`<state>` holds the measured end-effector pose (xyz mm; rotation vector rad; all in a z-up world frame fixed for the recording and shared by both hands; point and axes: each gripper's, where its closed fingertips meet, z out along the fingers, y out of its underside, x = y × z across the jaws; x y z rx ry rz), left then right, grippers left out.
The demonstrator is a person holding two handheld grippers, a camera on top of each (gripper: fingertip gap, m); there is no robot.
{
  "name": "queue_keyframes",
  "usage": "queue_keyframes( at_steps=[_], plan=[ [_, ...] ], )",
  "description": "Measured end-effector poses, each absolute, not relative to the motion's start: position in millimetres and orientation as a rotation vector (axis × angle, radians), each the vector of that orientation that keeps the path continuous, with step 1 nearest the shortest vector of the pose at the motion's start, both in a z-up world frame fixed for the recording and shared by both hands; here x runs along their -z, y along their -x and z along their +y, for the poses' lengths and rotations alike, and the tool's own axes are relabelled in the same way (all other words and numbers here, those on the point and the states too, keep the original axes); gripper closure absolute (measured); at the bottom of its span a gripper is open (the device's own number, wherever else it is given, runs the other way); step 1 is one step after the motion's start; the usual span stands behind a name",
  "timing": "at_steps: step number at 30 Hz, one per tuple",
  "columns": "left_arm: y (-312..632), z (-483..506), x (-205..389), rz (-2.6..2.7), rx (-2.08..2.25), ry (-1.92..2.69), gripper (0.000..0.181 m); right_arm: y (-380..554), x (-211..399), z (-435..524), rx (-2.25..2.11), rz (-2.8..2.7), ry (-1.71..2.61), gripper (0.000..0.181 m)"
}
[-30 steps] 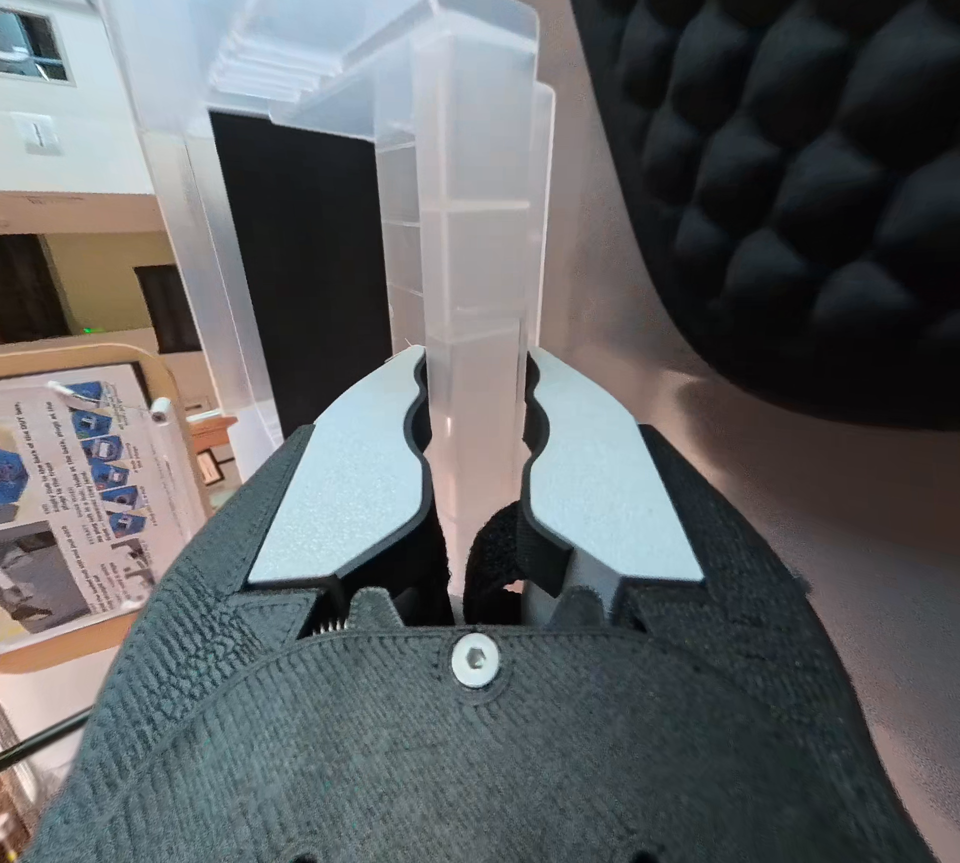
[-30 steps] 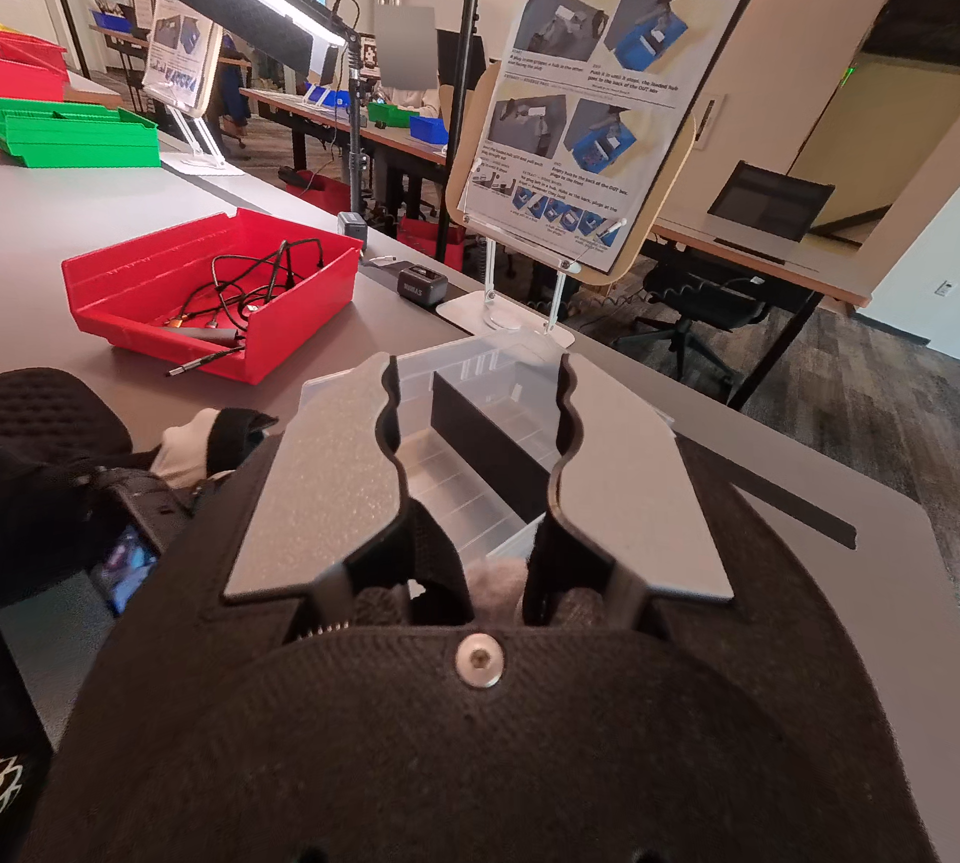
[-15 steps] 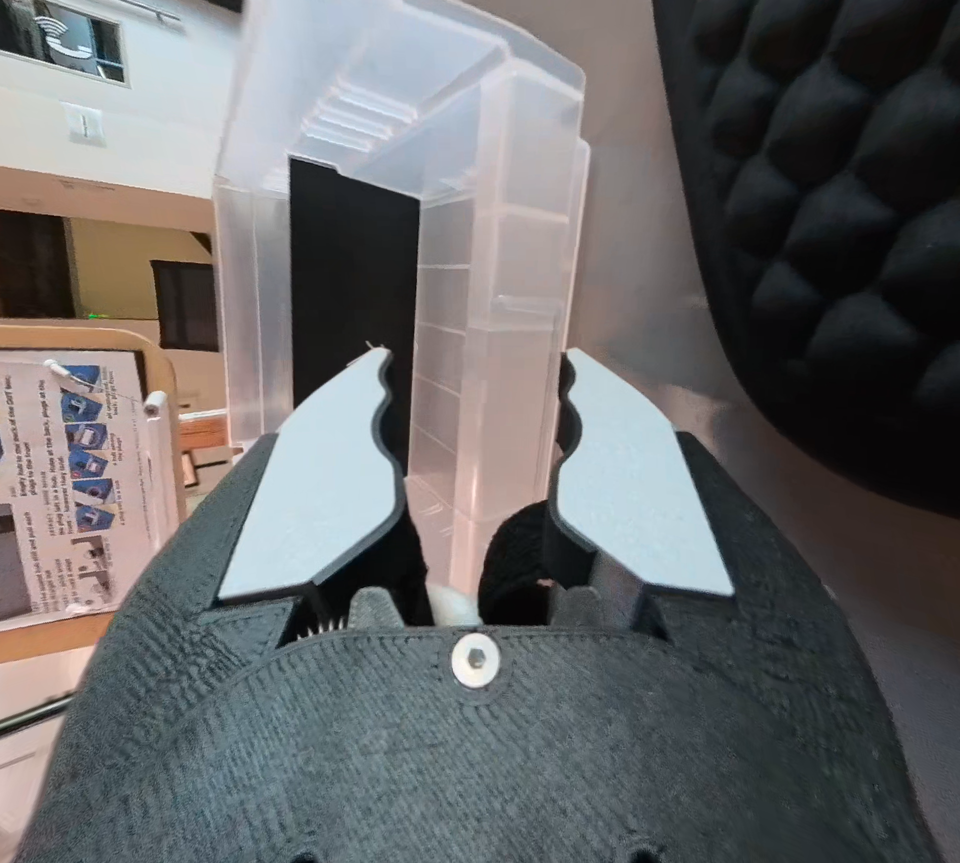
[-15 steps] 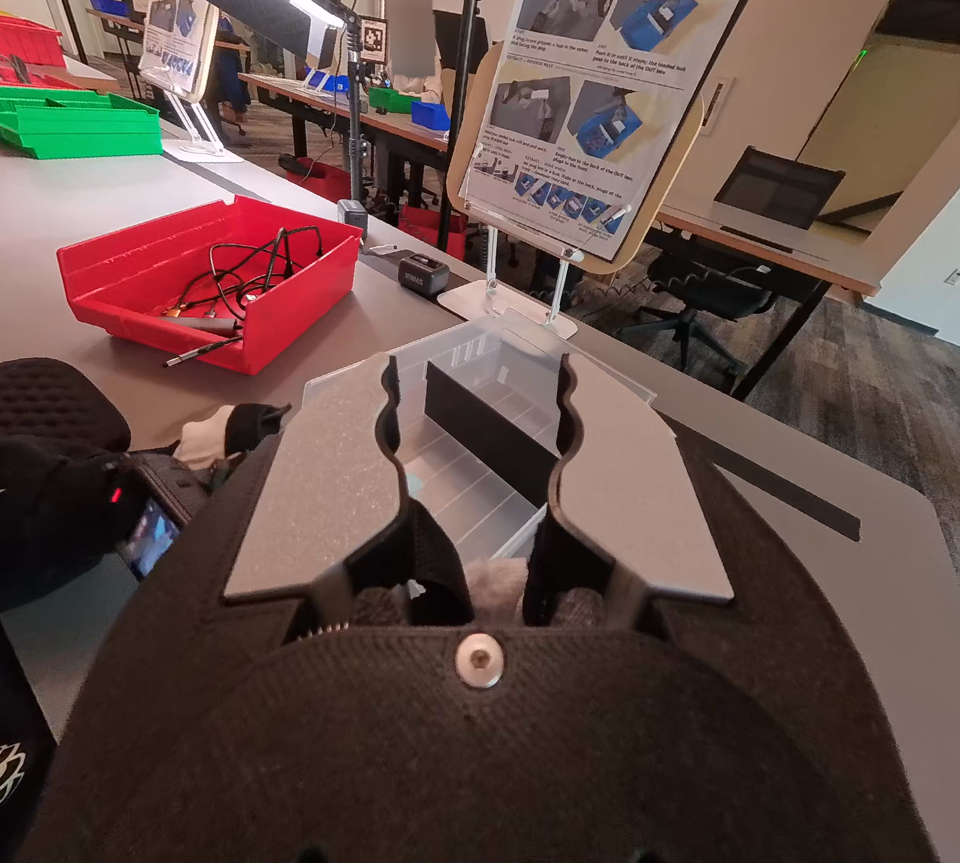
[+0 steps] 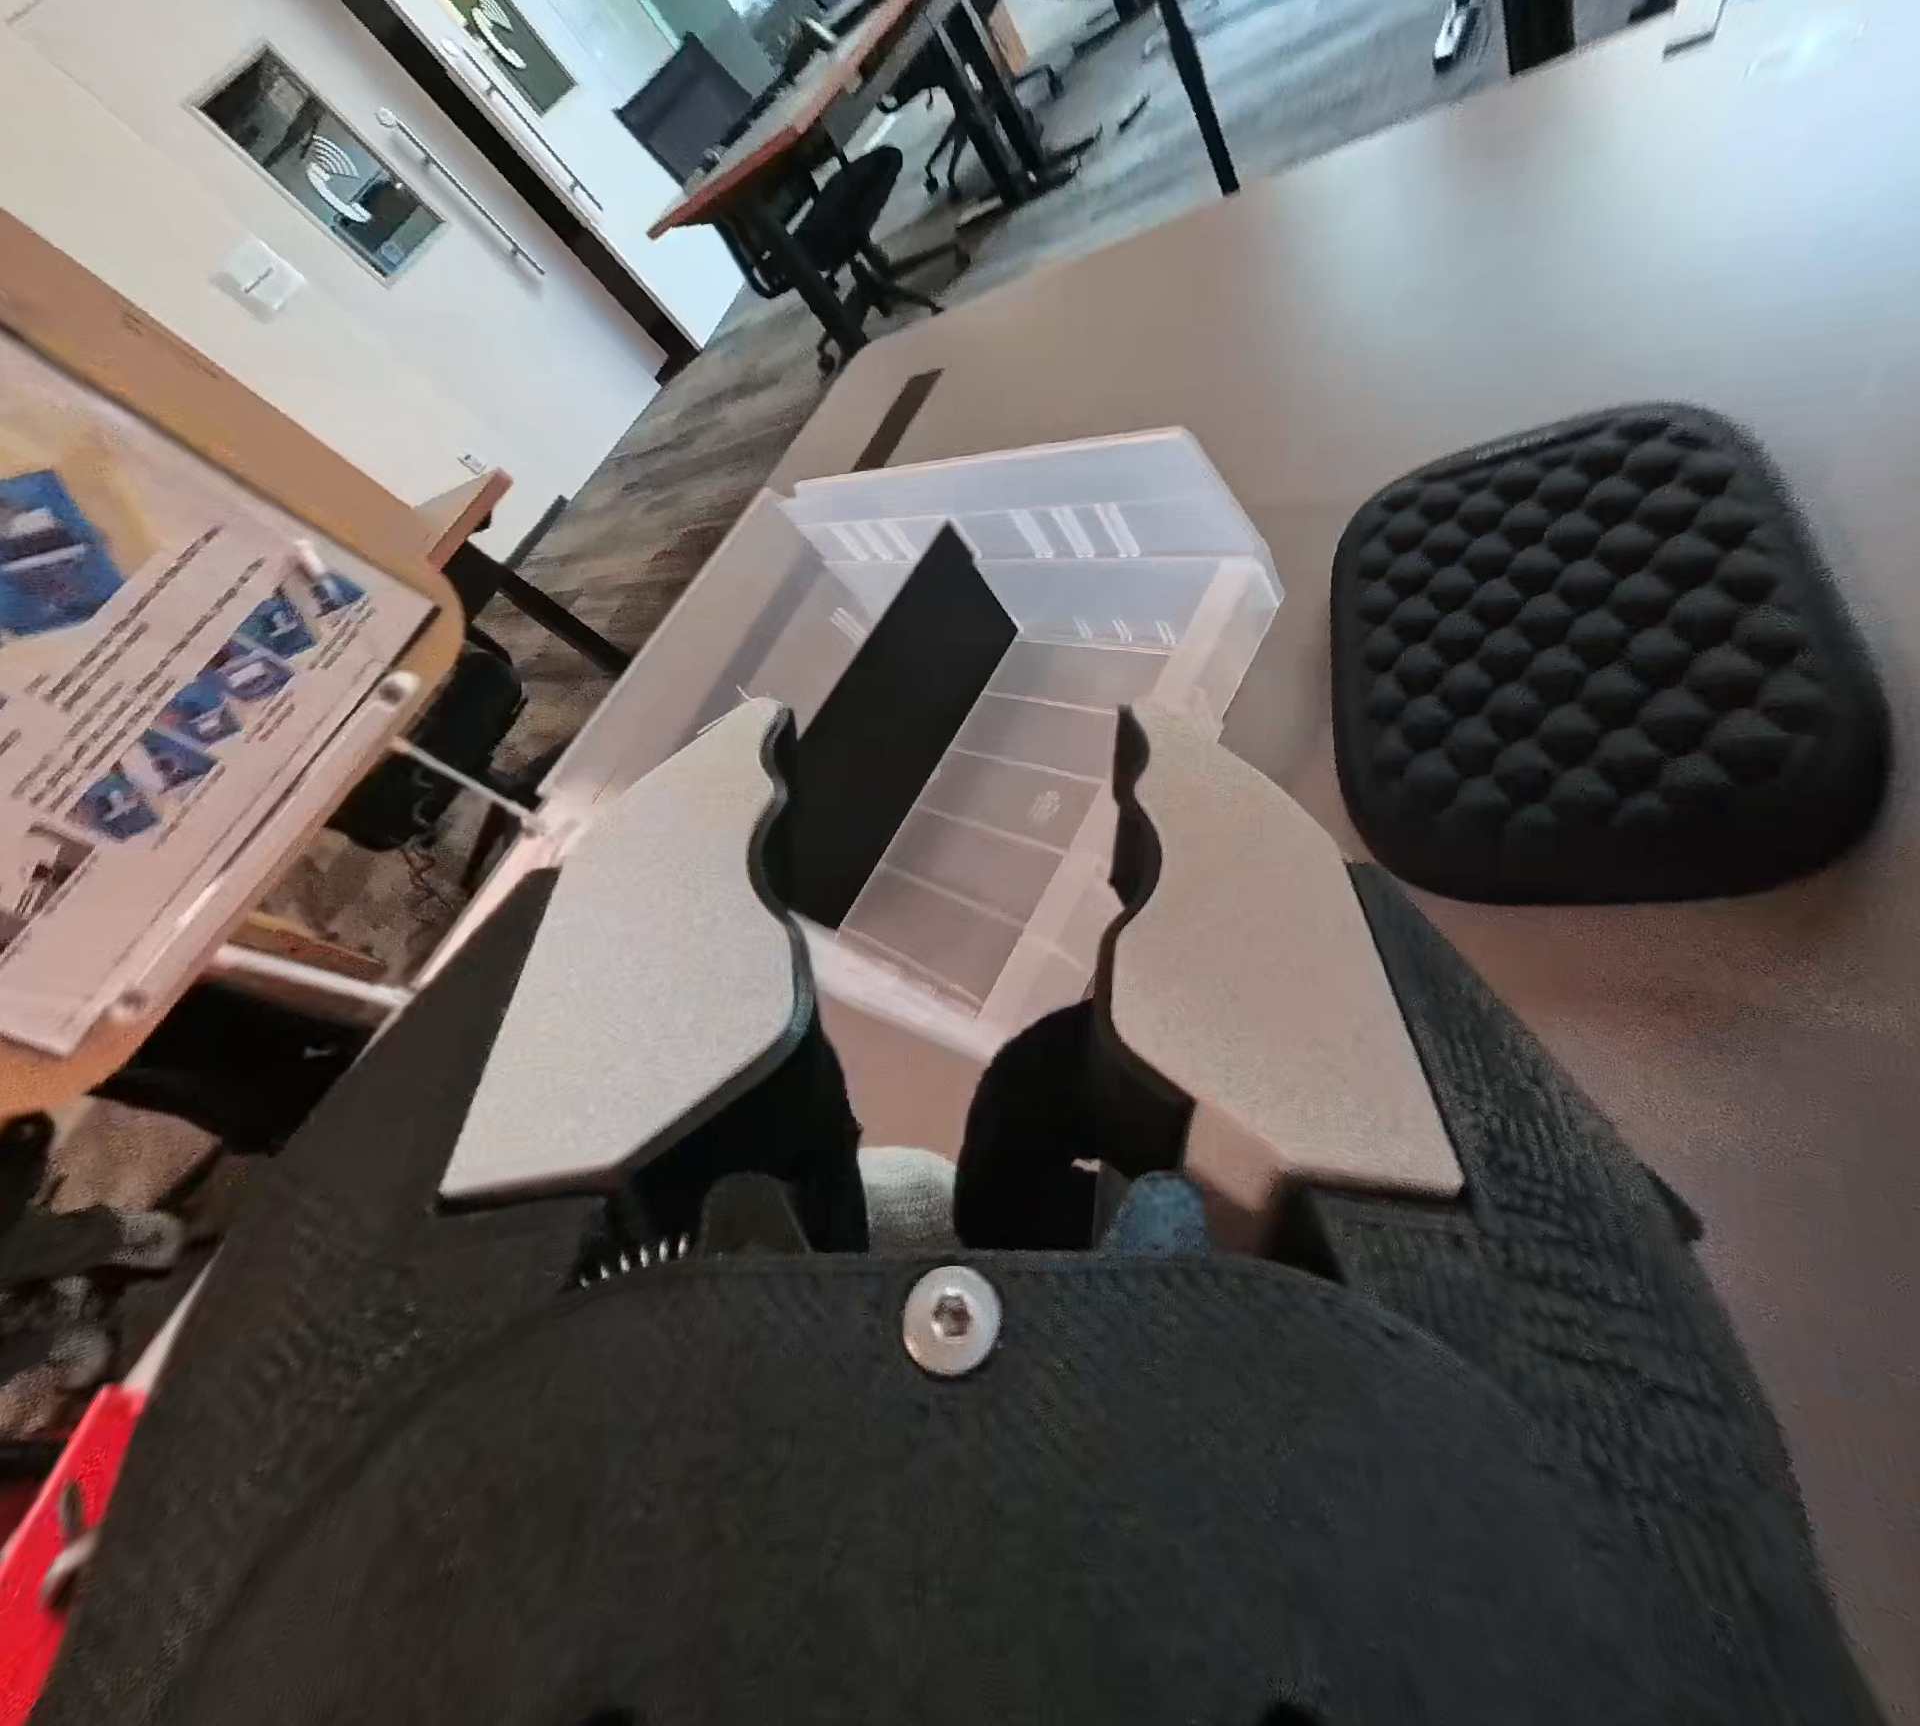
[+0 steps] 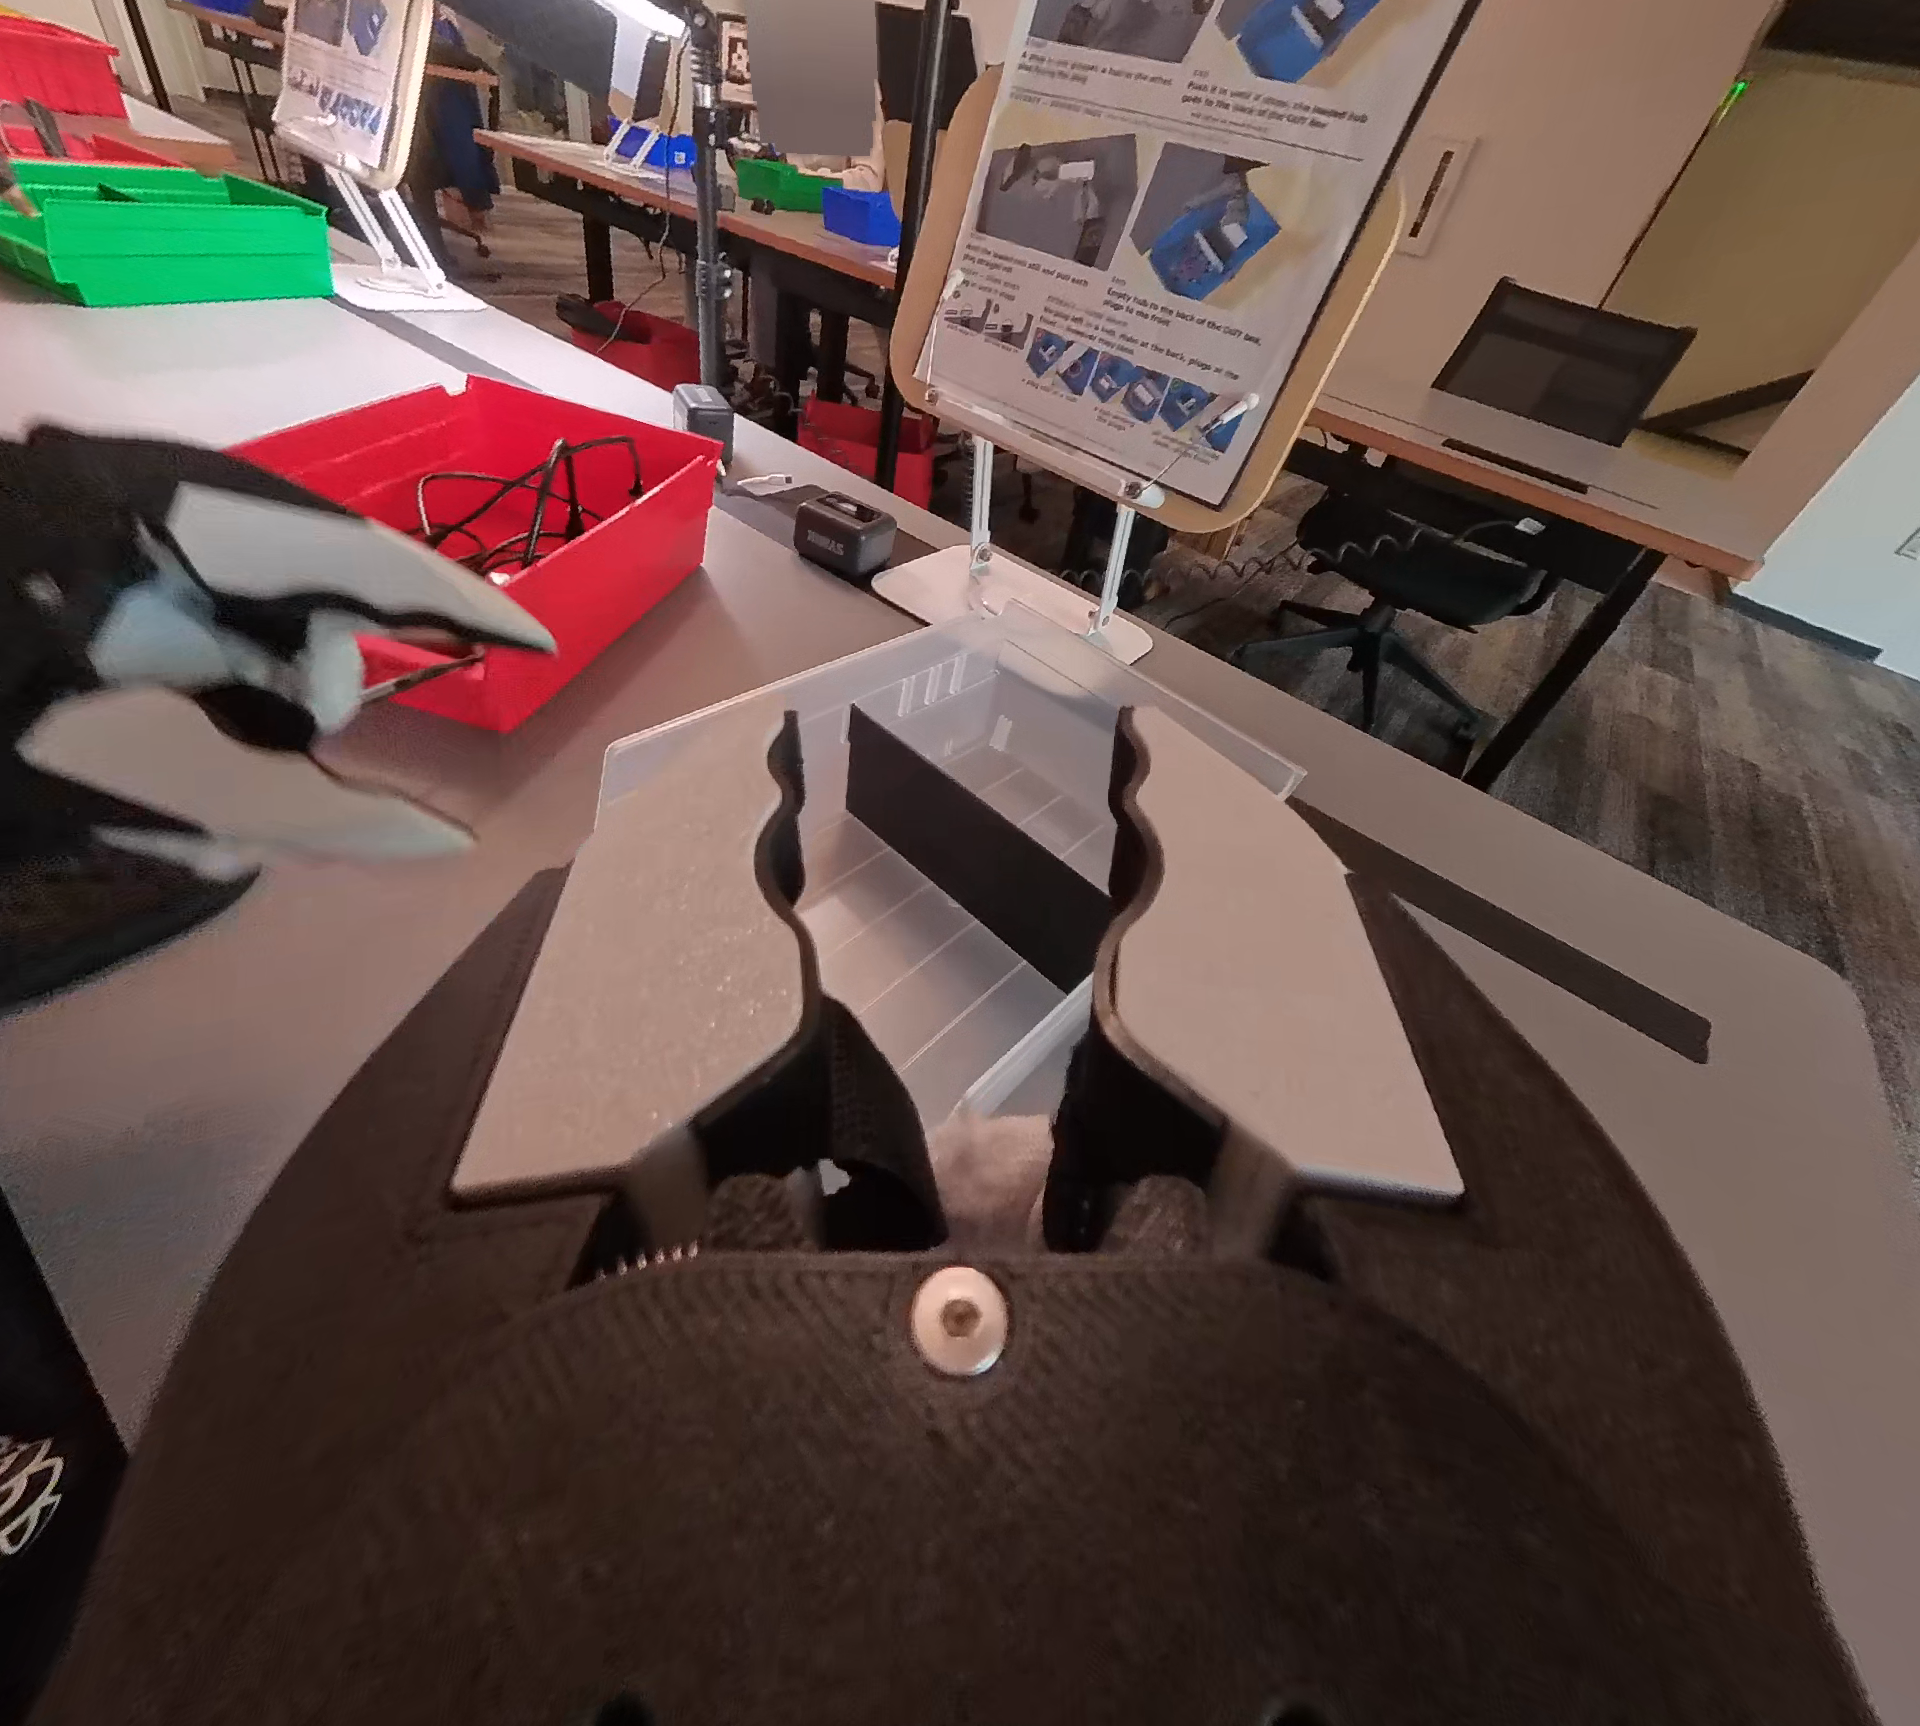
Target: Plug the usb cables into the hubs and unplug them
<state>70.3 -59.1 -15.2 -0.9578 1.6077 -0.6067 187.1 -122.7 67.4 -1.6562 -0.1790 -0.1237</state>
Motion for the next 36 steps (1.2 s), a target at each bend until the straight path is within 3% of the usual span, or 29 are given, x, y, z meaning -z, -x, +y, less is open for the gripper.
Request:
queue_keyframes(
  at_steps=[6, 13, 20, 36],
  plan=[
    [18, 14, -1, 1.504, 0.581, 1.146, 0.127, -172, -44, -115, 0.140, -0.300, 1.781, 0.127],
    [109, 85, 32, 1.476, 0.521, 1.471, 0.128, -145, -2, -89, 0.210, -0.513, 1.958, 0.130],
    [142, 106, 112, 1.719, 0.145, 1.795, 0.128, -112, 67, -65, 0.186, -0.768, 2.205, 0.127],
    [162, 140, 157, 1.726, -0.082, 1.964, 0.142, -140, 154, -34, 0.326, -0.800, 2.512, 0.123]
  ],
)
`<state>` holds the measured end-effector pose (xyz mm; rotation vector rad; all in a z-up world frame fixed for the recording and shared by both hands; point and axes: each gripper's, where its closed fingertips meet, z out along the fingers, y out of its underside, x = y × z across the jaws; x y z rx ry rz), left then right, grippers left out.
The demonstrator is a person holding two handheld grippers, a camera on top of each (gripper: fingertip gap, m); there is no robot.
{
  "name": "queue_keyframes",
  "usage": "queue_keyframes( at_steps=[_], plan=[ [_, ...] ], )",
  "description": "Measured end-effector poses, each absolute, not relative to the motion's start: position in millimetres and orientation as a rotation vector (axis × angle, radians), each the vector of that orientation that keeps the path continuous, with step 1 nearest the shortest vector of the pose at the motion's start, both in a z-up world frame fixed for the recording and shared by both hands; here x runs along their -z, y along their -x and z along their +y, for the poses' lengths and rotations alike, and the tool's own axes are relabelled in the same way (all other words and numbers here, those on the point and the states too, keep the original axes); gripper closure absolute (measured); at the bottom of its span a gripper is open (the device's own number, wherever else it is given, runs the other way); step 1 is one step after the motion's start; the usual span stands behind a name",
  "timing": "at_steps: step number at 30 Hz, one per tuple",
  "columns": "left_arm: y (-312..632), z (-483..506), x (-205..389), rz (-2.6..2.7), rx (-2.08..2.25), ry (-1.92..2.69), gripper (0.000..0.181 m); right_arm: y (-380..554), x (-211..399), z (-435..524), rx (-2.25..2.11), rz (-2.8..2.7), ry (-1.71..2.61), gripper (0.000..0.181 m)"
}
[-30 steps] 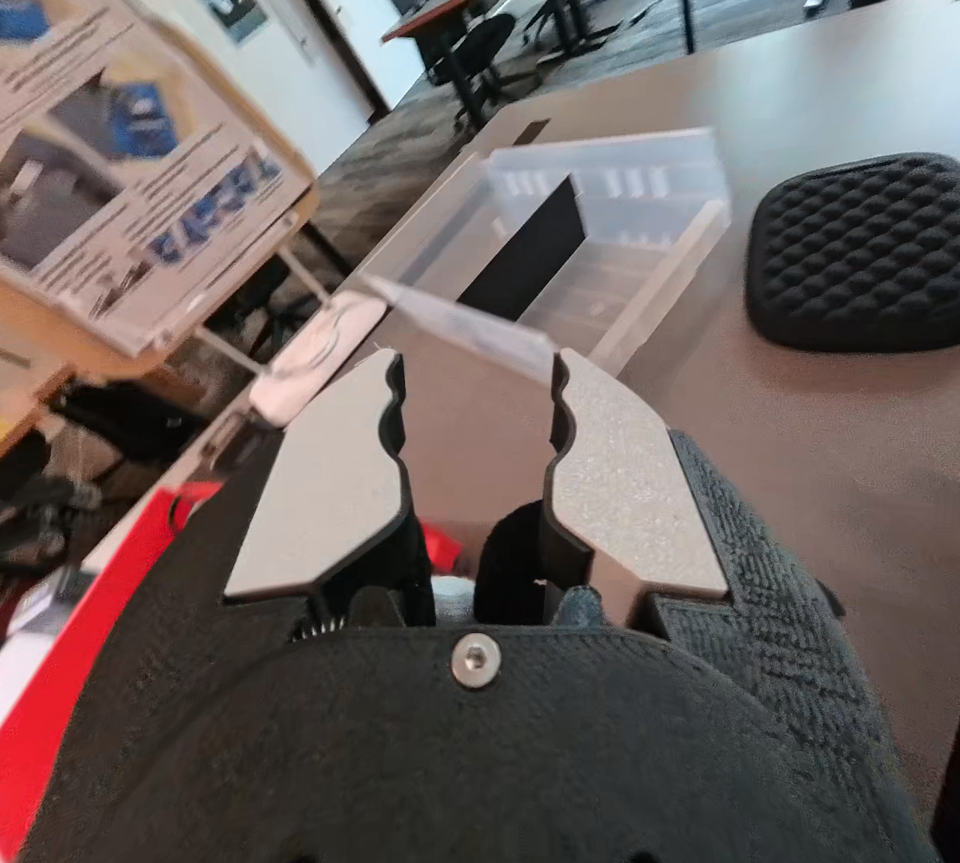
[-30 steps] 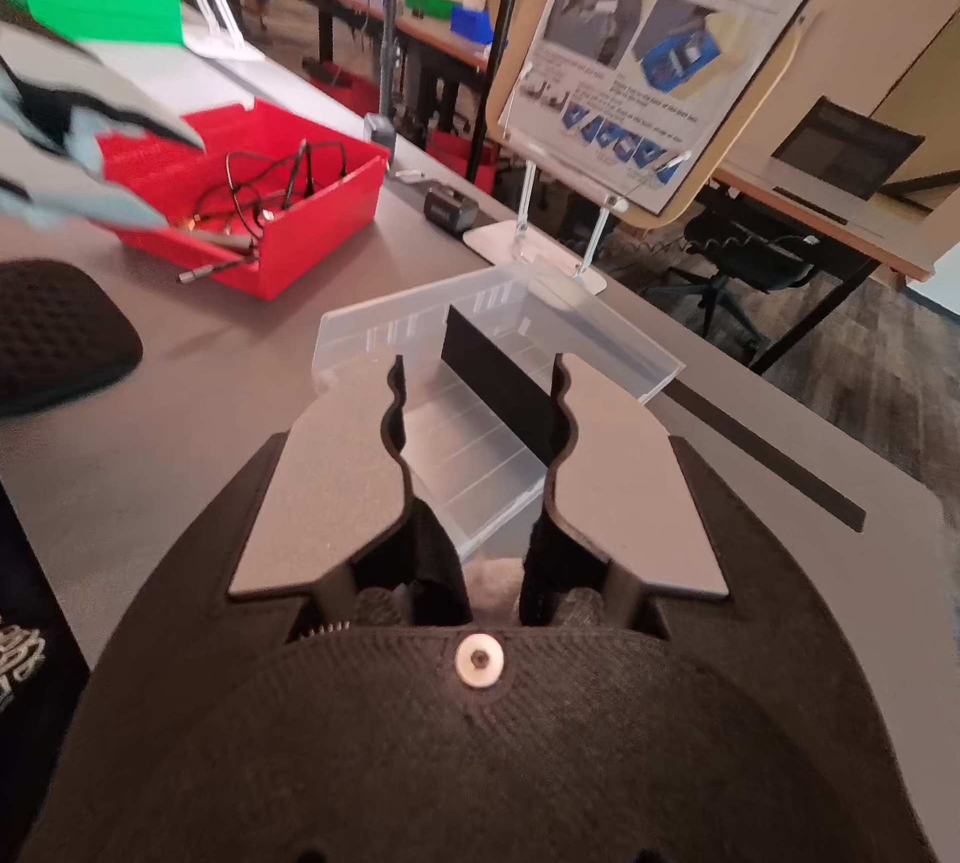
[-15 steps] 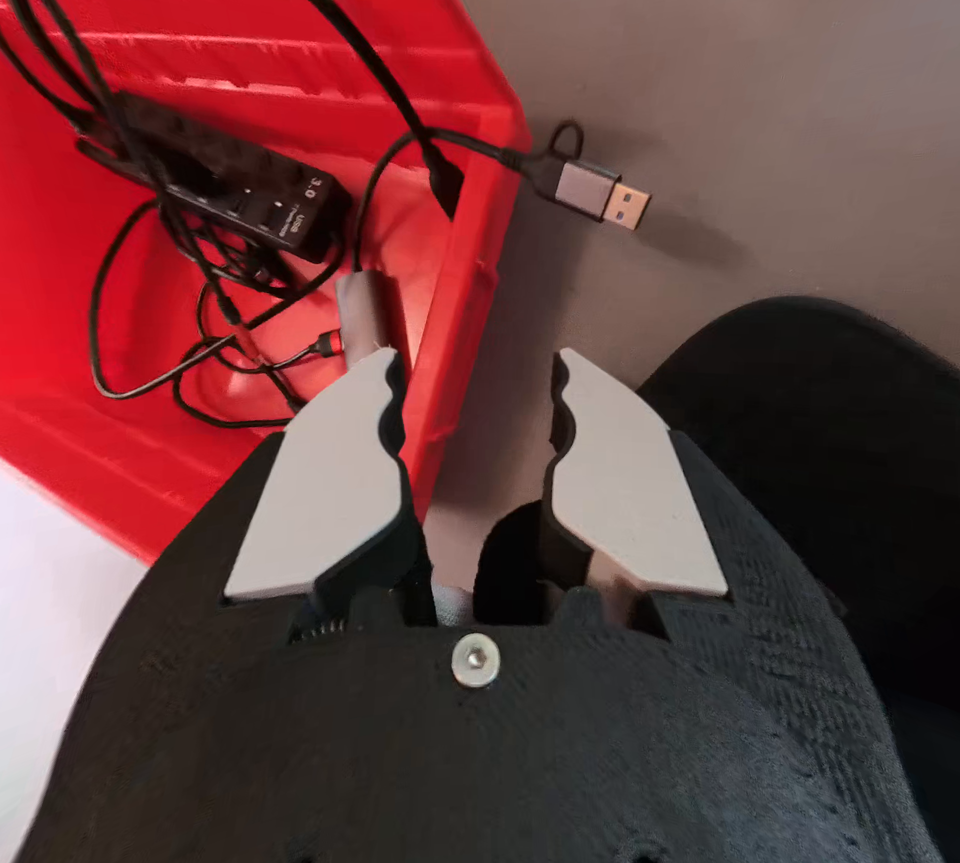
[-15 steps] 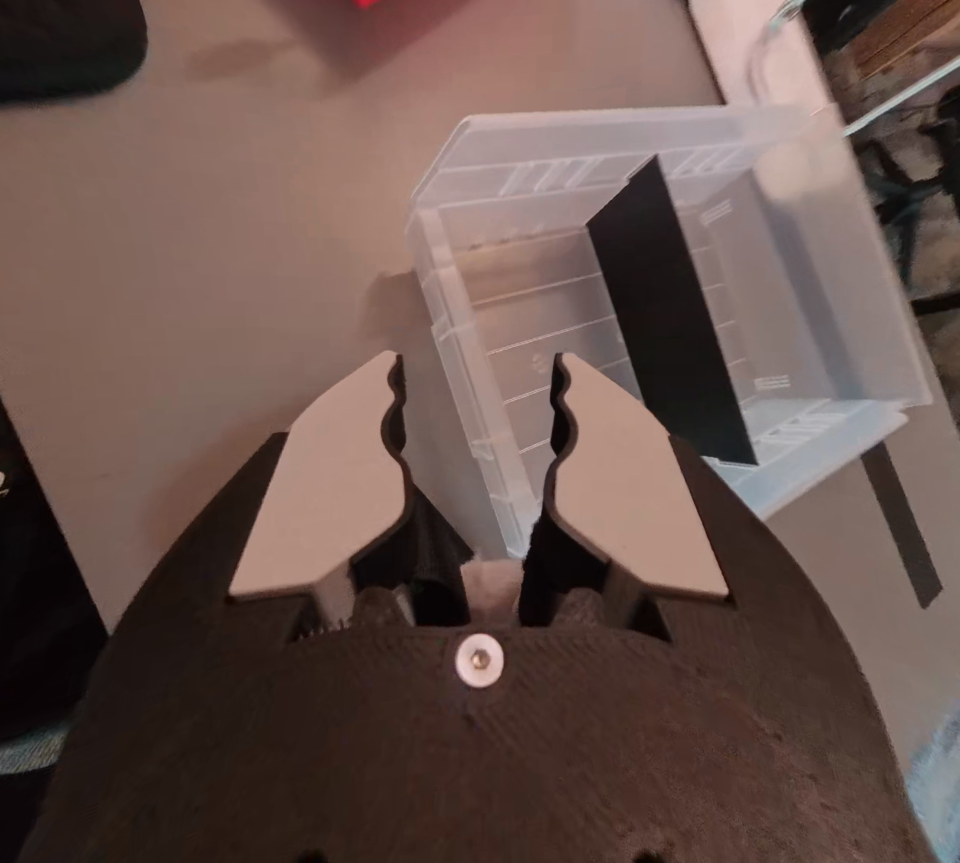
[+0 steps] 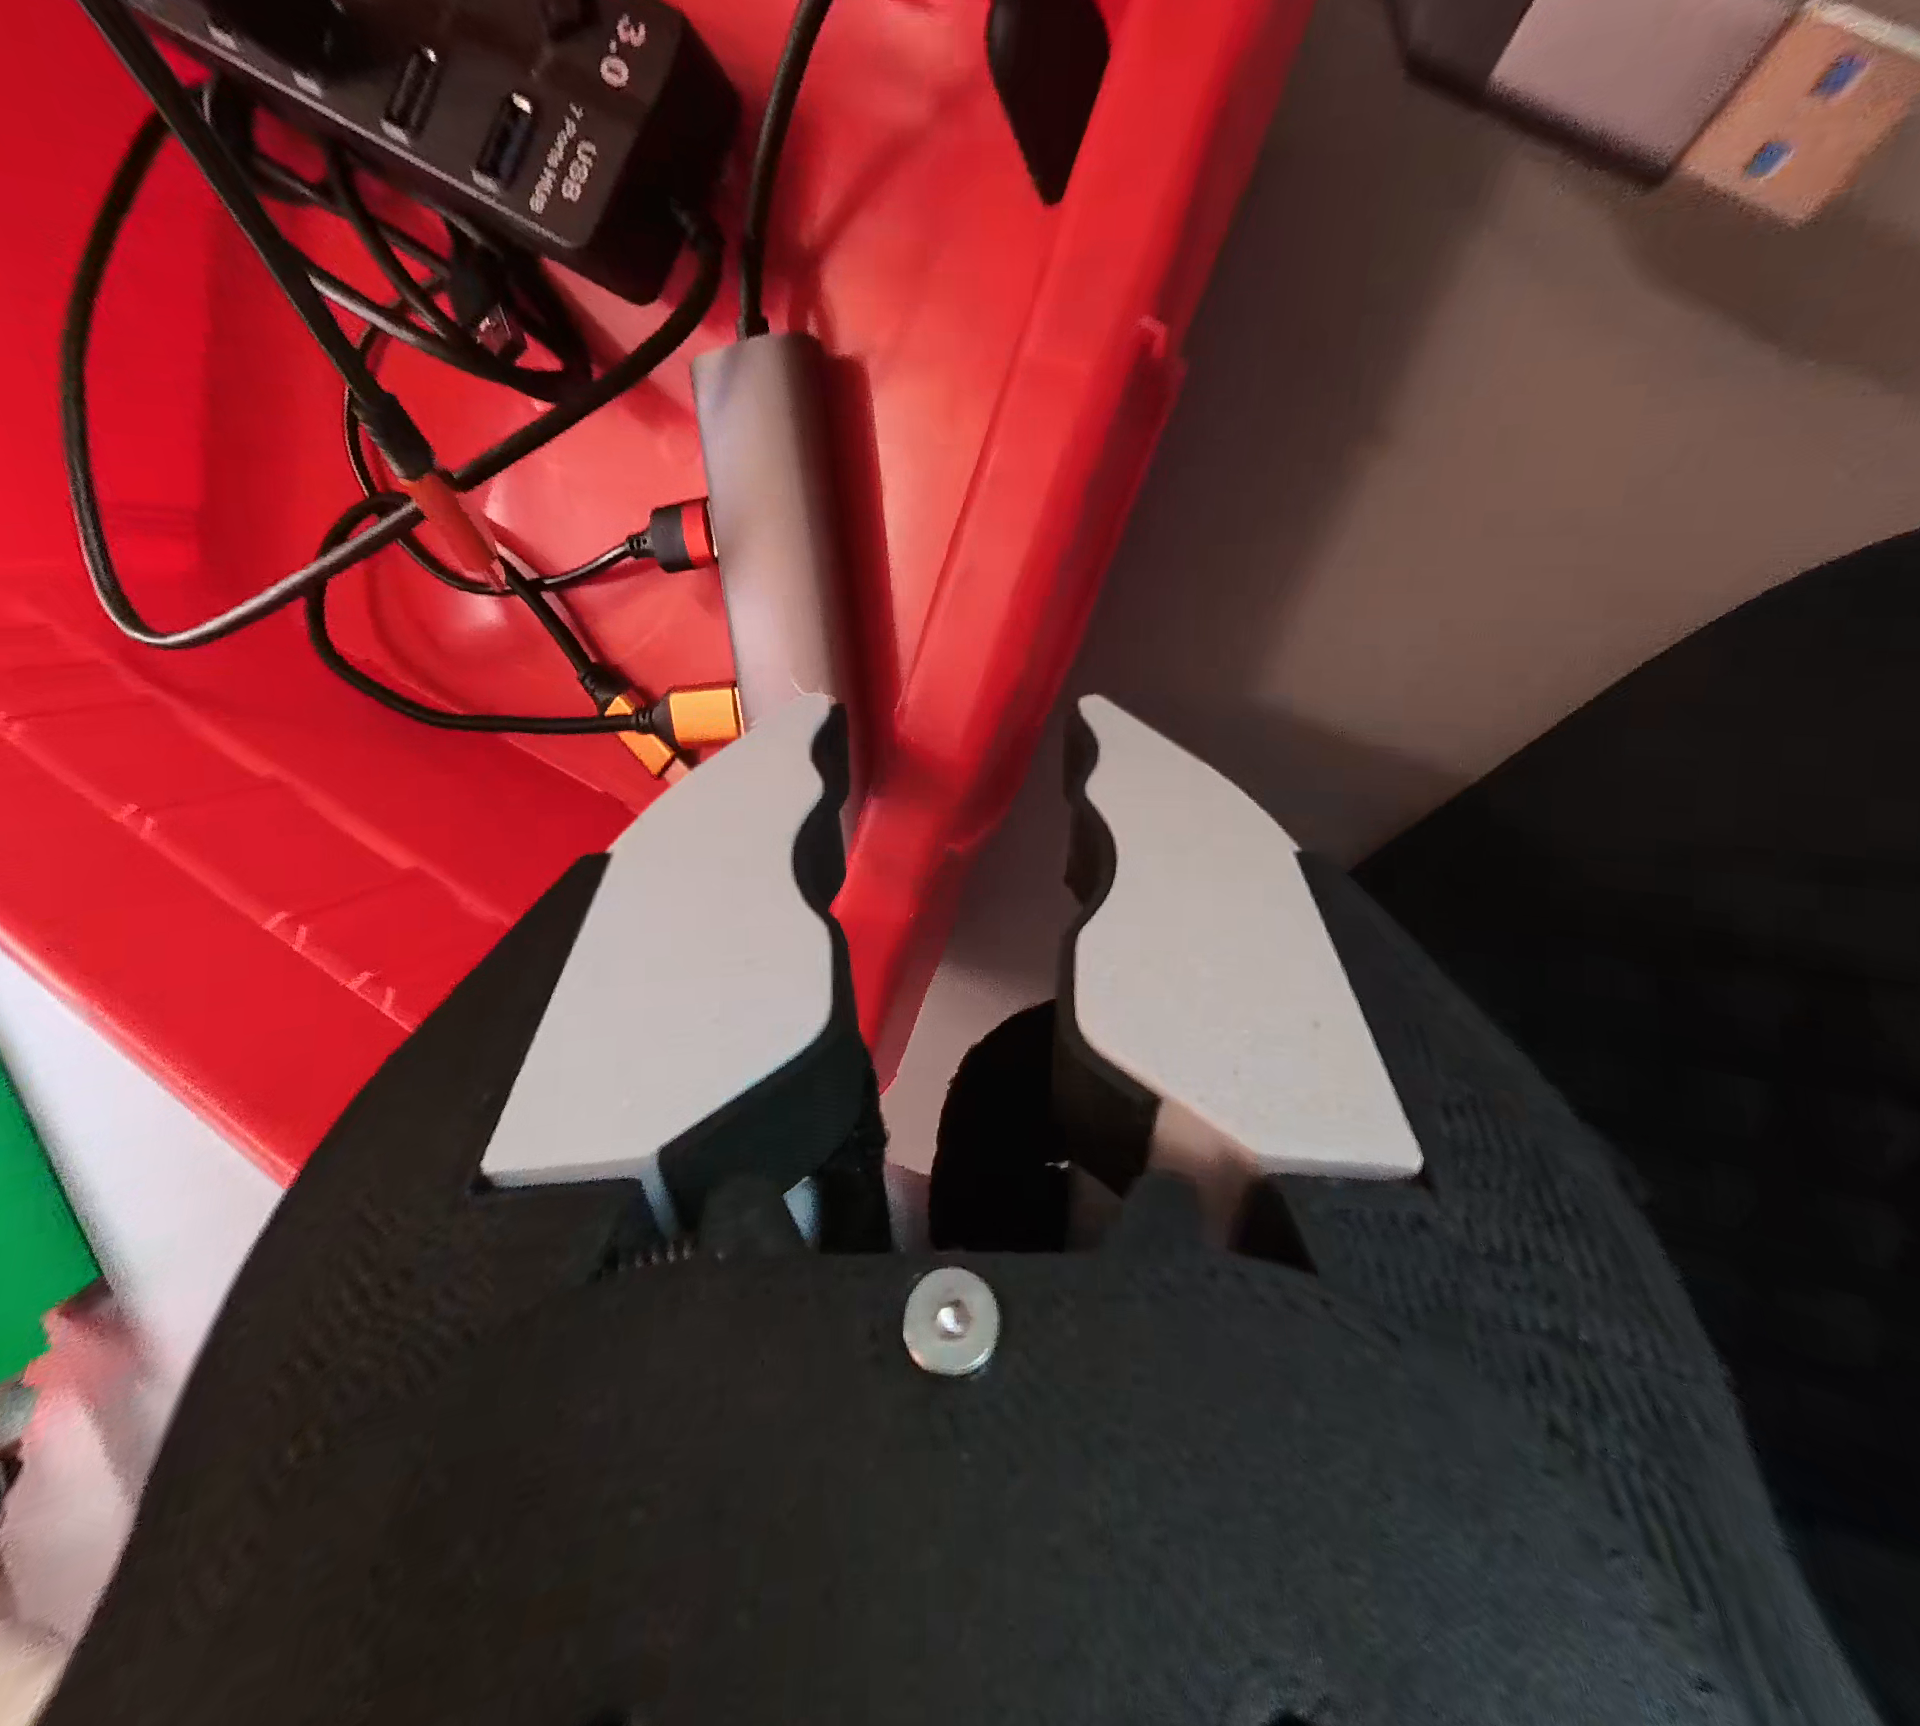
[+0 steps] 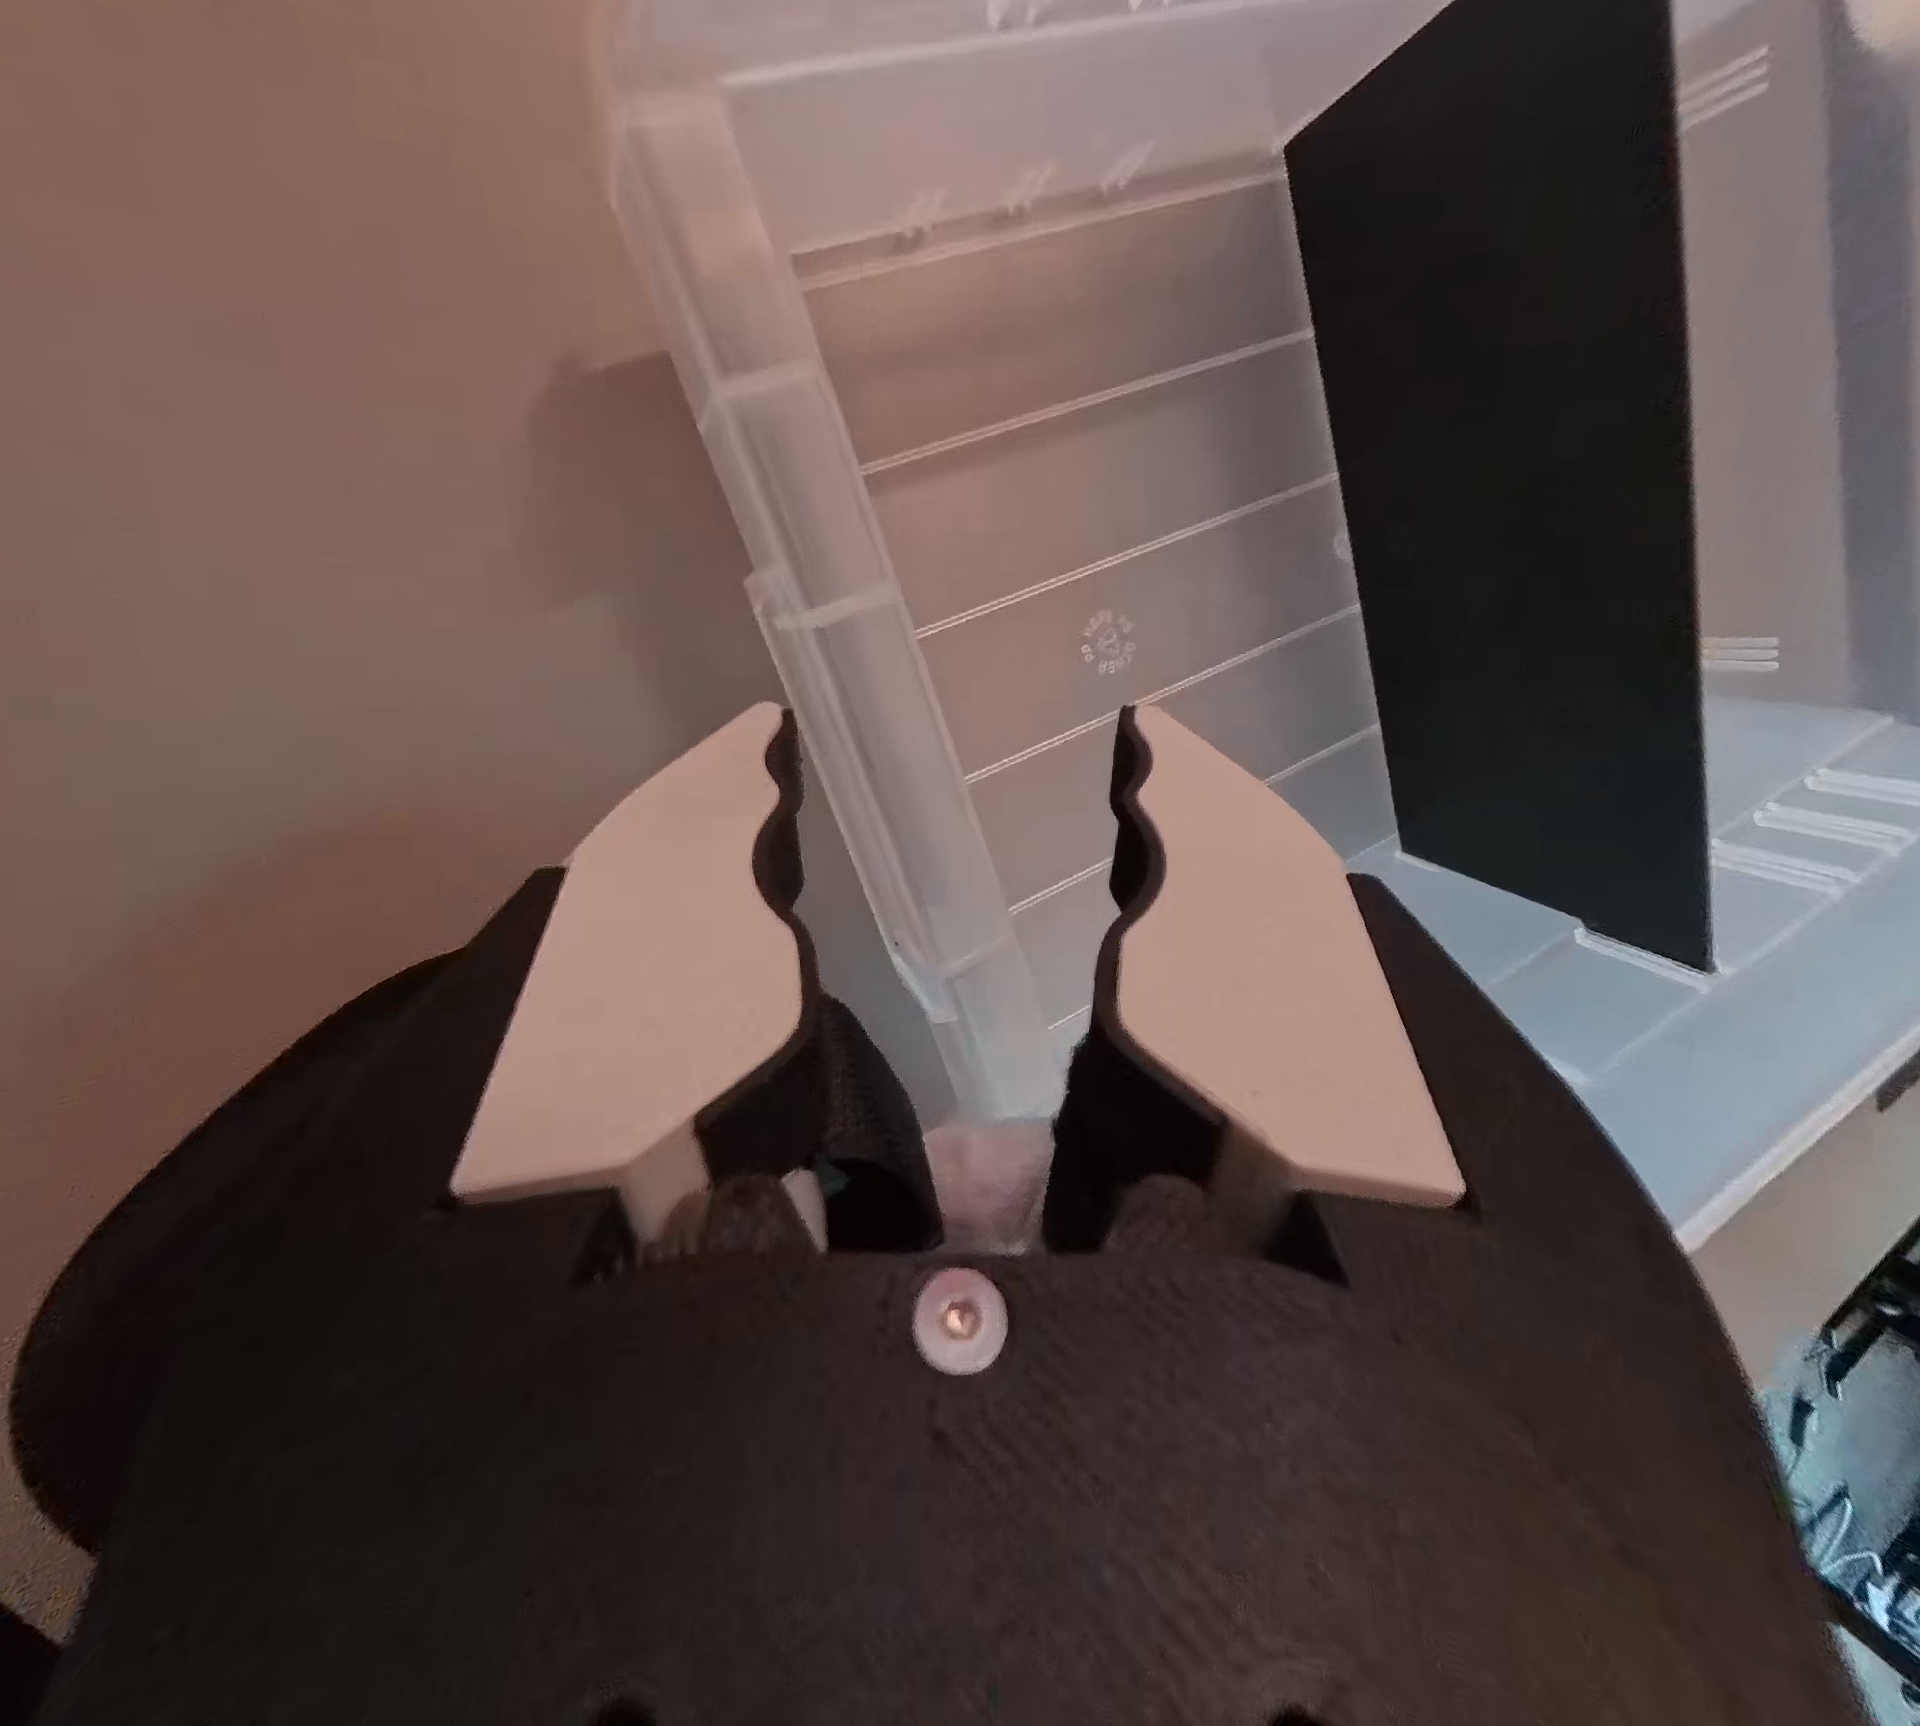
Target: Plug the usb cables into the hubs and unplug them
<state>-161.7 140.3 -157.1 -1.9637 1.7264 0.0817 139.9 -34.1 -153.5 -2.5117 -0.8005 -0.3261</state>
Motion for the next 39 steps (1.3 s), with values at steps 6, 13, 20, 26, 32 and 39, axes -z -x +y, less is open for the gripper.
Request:
queue_keyframes(
  at_steps=[6, 13, 20, 26, 32, 39],
  plan=[
    [164, 140, 161, 1.739, -0.040, 1.978, 0.149, -140, 166, -44, 0.265, -0.846, 2.584, 0.141],
    [170, 142, 161, 1.728, -0.024, 1.995, 0.149, -152, 173, -56, 0.247, -0.833, 2.665, 0.147],
    [194, 149, 161, 1.694, -0.007, 2.021, 0.146, -190, 173, -82, 0.214, -0.745, 2.746, 0.144],
    [216, 152, 161, 1.709, -0.003, 1.991, 0.144, -228, 174, -118, 0.151, -0.602, 2.813, 0.141],
    [245, 154, 161, 1.697, -0.006, 1.977, 0.142, -257, 172, -139, 0.059, -0.382, 2.800, 0.141],
    [284, 156, 160, 1.624, -0.030, 2.028, 0.141, -288, 172, -174, 0.065, -0.211, 2.822, 0.141]
  ],
)
